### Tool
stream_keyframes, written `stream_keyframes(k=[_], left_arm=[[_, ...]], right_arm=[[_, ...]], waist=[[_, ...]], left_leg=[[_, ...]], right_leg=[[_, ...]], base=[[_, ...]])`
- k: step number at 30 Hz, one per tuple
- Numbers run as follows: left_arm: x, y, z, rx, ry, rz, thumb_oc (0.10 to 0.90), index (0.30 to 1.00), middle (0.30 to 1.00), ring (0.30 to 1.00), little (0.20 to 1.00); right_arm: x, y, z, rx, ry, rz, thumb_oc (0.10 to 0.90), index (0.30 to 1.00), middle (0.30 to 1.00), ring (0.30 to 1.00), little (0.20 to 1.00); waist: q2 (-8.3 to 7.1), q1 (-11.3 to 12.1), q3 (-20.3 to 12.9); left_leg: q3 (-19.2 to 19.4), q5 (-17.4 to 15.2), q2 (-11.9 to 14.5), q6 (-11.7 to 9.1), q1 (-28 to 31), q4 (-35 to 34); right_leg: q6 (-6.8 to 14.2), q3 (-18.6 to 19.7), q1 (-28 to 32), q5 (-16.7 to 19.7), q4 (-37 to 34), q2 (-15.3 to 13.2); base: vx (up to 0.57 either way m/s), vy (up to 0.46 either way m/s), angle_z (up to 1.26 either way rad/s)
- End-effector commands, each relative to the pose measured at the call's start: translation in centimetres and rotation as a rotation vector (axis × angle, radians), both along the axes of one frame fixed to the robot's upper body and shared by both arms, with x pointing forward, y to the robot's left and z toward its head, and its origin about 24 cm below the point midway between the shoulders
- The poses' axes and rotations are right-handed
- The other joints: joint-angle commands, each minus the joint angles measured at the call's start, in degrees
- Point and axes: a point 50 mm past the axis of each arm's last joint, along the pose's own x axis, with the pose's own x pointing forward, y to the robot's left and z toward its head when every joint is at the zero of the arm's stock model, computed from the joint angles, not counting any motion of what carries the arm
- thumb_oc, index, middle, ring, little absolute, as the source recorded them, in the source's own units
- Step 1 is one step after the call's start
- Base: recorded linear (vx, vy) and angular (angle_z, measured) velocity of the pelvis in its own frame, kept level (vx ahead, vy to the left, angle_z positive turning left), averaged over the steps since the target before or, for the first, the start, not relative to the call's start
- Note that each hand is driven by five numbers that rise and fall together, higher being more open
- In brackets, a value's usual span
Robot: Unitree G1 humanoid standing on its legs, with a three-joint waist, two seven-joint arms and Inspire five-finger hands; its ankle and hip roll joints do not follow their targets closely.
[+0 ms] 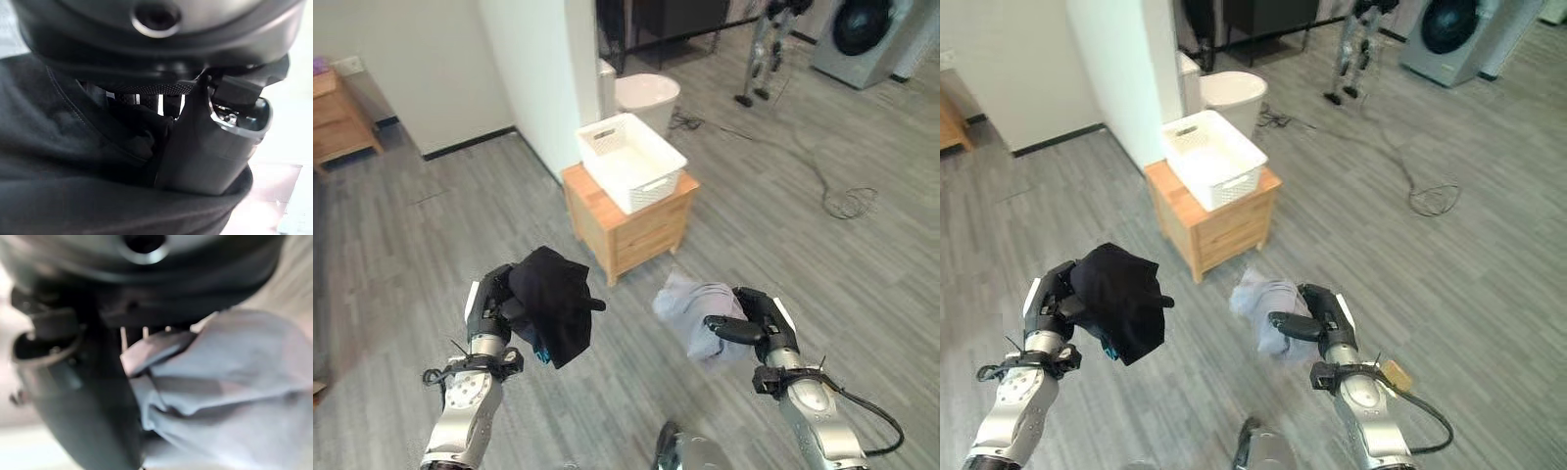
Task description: Pick up bed clothes into laundry basket.
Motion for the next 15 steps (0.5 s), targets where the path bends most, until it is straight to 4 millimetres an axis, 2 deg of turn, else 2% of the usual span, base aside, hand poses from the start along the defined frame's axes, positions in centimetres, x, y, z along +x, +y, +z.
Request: stream_keyframes(k=[1, 4, 5, 6, 7, 9, 11, 12, 13, 14, 15], left_arm=[[2.9, -1.6, 9.0, -0.047, -0.462, -0.046, 0.4, 0.3, 0.3, 0.3, 0.3], [2.9, -1.9, 9.4, -0.074, -0.496, -0.033, 0.4, 0.3, 0.3, 0.3, 0.3], [2.9, -1.6, 9.4, -0.074, -0.496, -0.013, 0.4, 0.3, 0.3, 0.3, 0.3], [2.8, -1.5, 9.5, -0.075, -0.503, -0.003, 0.4, 0.3, 0.3, 0.3, 0.3], [2.7, -1.4, 9.5, -0.076, -0.508, 0.009, 0.4, 0.3, 0.3, 0.3, 0.3], [2.5, -1.2, 9.6, -0.07, -0.517, 0.021, 0.4, 0.3, 0.3, 0.3, 0.3], [2.4, -1.0, 9.5, -0.062, -0.516, 0.033, 0.4, 0.3, 0.3, 0.3, 0.3], [2.1, -0.7, 9.6, -0.049, -0.52, 0.043, 0.4, 0.3, 0.3, 0.3, 0.3], [1.8, -0.1, 9.5, -0.042, -0.515, 0.061, 0.4, 0.3, 0.3, 0.3, 0.3], [1.5, 0.6, 9.5, -0.018, -0.505, 0.094, 0.4, 0.3, 0.3, 0.3, 0.3], [1.5, 0.6, 10.0, -0.003, -0.519, 0.1, 0.4, 0.3, 0.3, 0.3, 0.3]], right_arm=[[2.3, -1.7, 8.1, -0.004, -0.402, -0.045, 0.4, 0.3, 0.3, 0.3, 0.3], [2.2, -2.9, 8.0, -0.005, -0.4, -0.098, 0.4, 0.3, 0.3, 0.3, 0.3], [2.3, -3.2, 8.0, -0.016, -0.395, -0.107, 0.4, 0.3, 0.3, 0.3, 0.3], [2.3, -3.2, 8.0, -0.023, -0.394, -0.107, 0.4, 0.3, 0.3, 0.3, 0.3], [2.3, -3.2, 7.9, -0.029, -0.389, -0.104, 0.4, 0.3, 0.3, 0.3, 0.3], [2.5, -3.1, 7.8, -0.03, -0.382, -0.093, 0.4, 0.3, 0.3, 0.3, 0.3], [2.6, -2.9, 7.7, -0.028, -0.376, -0.081, 0.4, 0.3, 0.3, 0.3, 0.3], [2.7, -2.7, 7.6, -0.024, -0.374, -0.072, 0.4, 0.3, 0.3, 0.3, 0.3], [2.8, -2.2, 7.5, -0.018, -0.37, -0.053, 0.4, 0.3, 0.3, 0.3, 0.3], [3.1, -0.8, 7.0, -0.017, -0.352, -0.007, 0.4, 0.3, 0.3, 0.3, 0.3], [3.2, -0.4, 7.0, -0.02, -0.353, 0.003, 0.4, 0.3, 0.3, 0.3, 0.3]], waist=[[-2.68, -0.7, 0.0], [-2.82, 0.0, 0.2], [-2.31, 0.7, 0.4], [-1.5, 1.3, 0.5], [-0.99, 1.5, 0.4], [-0.76, 2.0, 0.3], [-1.08, 2.1, -0.2], [-1.18, 2.7, -0.7], [-1.29, 3.2, -1.3], [-2.43, 4.8, -2.5], [-2.53, 4.5, -2.0]], left_leg=[[-5.1, 2.5, -6.9, -2.3, -4.6, -6.5], [-2.3, 2.2, -7.3, -1.4, -8.6, -13.7], [-1.6, 4.0, -8.8, -1.3, -9.9, -19.5], [-1.7, 6.5, -9.2, -1.6, -11.6, -23.5], [0.3, 9.5, -9.6, -2.2, -12.1, -29.1], [2.7, 11.3, -10.0, -2.1, -12.0, -32.2], [4.1, 10.9, -10.5, -2.6, -11.2, -32.4], [4.6, 10.6, -10.7, -1.9, -11.1, -30.7], [5.1, 8.4, -11.0, 0.2, -10.5, -29.7], [5.0, 4.3, -13.9, 4.7, -7.5, -30.0], [5.0, 2.9, -14.8, 5.9, -6.0, -30.0]], right_leg=[[5.8, 2.9, 11.5, -3.0, -11.5, -3.0], [6.3, 3.8, 13.4, -3.7, -12.3, -2.4], [6.5, 4.0, 14.1, -4.7, -11.9, -2.0], [6.6, 4.5, 15.1, -5.4, -11.8, -0.9], [6.7, 4.5, 16.3, -6.2, -11.9, -0.2], [6.8, 4.3, 18.2, -7.0, -11.8, 0.5], [6.9, 4.4, 19.5, -8.4, -11.4, 0.1], [6.8, 4.0, 20.4, -9.1, -10.8, 0.0], [7.2, 3.9, 20.1, -9.5, -8.8, -0.7], [12.4, 2.4, 16.7, -4.0, 6.8, -4.7], [15.1, 2.2, 14.1, 1.9, 14.6, -6.0]], base=[[0.25, -0.168, -1.16], [0.22, -0.038, -0.63], [0.3, 0.036, -0.03], [0.36, 0.021, -0.13], [0.35, -0.009, -0.42], [0.27, -0.022, -0.44], [0.3, -0.005, -0.14], [0.41, 0.026, -0.14], [0.67, 0.172, -0.2], [0.63, 0.229, -0.29], [0.61, 0.241, -0.42]])
